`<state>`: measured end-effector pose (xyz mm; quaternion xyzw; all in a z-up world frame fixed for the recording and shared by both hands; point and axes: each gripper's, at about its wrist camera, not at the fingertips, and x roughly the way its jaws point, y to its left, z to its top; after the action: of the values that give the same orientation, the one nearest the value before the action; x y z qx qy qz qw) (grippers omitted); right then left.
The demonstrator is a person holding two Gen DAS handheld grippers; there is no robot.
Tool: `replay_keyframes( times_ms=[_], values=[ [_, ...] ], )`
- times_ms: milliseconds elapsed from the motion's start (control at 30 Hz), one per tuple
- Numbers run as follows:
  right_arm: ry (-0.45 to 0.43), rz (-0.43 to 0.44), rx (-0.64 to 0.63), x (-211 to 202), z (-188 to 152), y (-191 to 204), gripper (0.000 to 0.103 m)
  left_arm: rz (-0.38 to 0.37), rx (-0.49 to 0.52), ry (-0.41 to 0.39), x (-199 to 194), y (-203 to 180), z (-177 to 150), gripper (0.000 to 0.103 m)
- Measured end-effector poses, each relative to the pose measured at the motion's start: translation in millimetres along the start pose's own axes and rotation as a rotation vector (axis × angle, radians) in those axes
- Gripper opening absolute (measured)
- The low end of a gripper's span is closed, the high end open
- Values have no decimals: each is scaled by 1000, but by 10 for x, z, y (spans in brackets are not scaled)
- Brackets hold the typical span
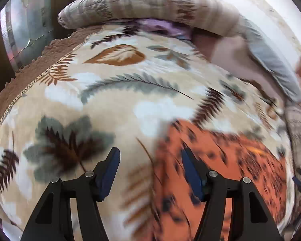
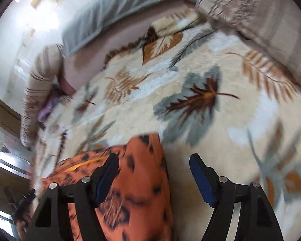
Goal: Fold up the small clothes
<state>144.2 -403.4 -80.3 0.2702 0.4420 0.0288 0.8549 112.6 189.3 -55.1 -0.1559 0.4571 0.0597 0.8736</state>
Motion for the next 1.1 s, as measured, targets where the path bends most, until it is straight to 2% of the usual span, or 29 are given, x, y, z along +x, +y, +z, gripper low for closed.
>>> replay_keyframes(
  times_ms=[133,233,333,500,633,733,800,1000,1100],
  values=[
    [20,134,21,-291,-292,157,77,-26,17,11,-194,-127,-351,68],
    [64,186,12,-342,-559,301,76,-73,3,53,-255,-107,-600,68],
    [92,190,-17,-310,-888,419,77,-87,-12,83,-279,-2,-734,68],
    [132,195,-7,-209,-1191,429,76,-182,-39,97,-353,131,-785,68],
    [139,187,7,-133,-1273,389,77,-239,-19,142,-315,137,-773,68],
    [133,192,8,-135,-1291,378,76,-316,-56,192,-242,193,-744,65],
    [137,192,10,-122,-1302,370,76,-339,-85,219,-194,228,-721,64],
    [135,196,16,-124,-1309,360,76,-342,-106,280,-64,209,-745,47],
    [138,195,16,-109,-1306,351,76,-325,-108,294,-26,198,-755,28]
  ],
)
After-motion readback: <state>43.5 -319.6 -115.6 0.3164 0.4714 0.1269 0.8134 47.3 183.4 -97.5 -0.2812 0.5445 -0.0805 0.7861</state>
